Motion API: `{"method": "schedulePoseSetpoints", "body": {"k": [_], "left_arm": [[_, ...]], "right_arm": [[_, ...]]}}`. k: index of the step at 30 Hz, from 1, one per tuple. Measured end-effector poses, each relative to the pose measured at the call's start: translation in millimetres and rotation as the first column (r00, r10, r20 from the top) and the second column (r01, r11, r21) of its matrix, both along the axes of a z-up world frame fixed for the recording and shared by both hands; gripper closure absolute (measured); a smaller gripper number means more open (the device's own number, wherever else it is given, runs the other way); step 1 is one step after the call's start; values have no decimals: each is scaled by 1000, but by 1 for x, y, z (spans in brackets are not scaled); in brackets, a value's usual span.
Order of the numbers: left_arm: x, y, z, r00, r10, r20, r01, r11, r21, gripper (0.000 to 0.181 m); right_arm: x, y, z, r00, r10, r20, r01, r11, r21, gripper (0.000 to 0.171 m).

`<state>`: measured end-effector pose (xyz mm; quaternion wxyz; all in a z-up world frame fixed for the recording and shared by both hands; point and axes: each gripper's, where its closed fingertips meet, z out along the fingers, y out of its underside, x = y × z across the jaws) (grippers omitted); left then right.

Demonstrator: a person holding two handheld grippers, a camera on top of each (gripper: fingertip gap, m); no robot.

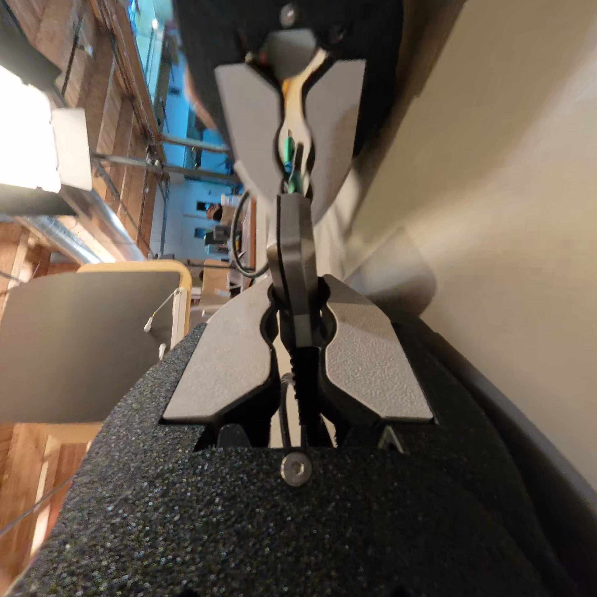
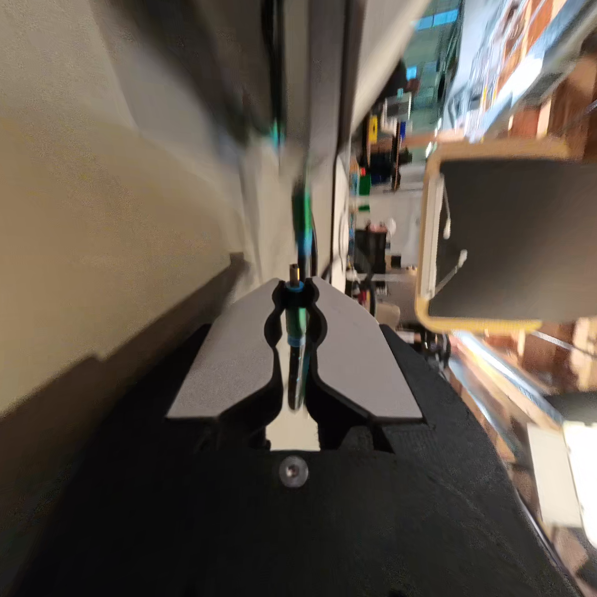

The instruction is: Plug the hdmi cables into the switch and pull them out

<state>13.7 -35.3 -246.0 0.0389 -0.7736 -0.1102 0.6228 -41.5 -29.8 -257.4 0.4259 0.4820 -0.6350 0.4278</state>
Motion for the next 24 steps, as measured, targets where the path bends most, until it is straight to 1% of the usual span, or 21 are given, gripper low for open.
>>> {"method": "schedulePoseSetpoints", "body": {"k": [1, 2, 4, 7, 10, 13, 15, 18, 21, 24], "left_arm": [[3, -12, 4, 999, 39, -19, -39, 999, 21, 159], [6, -25, 8, 995, 90, -31, -88, 994, 60, 159], [7, -35, 13, 990, 131, -55, -126, 988, 86, 159], [0, -31, 14, 993, 100, -66, -96, 993, 62, 159], [-1, -28, 23, 989, 90, -120, -84, 995, 57, 159], [1, -44, 37, 968, 165, -191, -154, 986, 70, 159], [1, -58, 39, 954, 228, -197, -211, 972, 103, 159], [2, -74, 32, 944, 291, -159, -271, 953, 135, 159], [3, -75, 28, 948, 290, -130, -271, 951, 147, 159], [3, -71, 25, 953, 279, -114, -264, 955, 133, 159]], "right_arm": [[-26, 1, 1, 999, -51, 0, 51, 999, -8, 159], [-47, 3, 8, 997, -70, 27, 71, 997, -37, 159], [-69, 8, 17, 995, -93, 30, 95, 993, -75, 159], [-68, 8, 9, 994, -108, 25, 109, 993, -45, 159], [-71, 7, 5, 991, -130, 14, 130, 991, -27, 159], [-79, 6, 9, 987, -161, 18, 161, 986, -47, 159], [-81, 7, 16, 985, -172, 11, 172, 982, -75, 159], [-79, 12, 33, 982, -188, 8, 187, 974, -127, 159], [-74, 23, 57, 980, -200, 14, 199, 962, -185, 159], [-72, 38, 92, 974, -225, 15, 221, 939, -262, 159]]}}
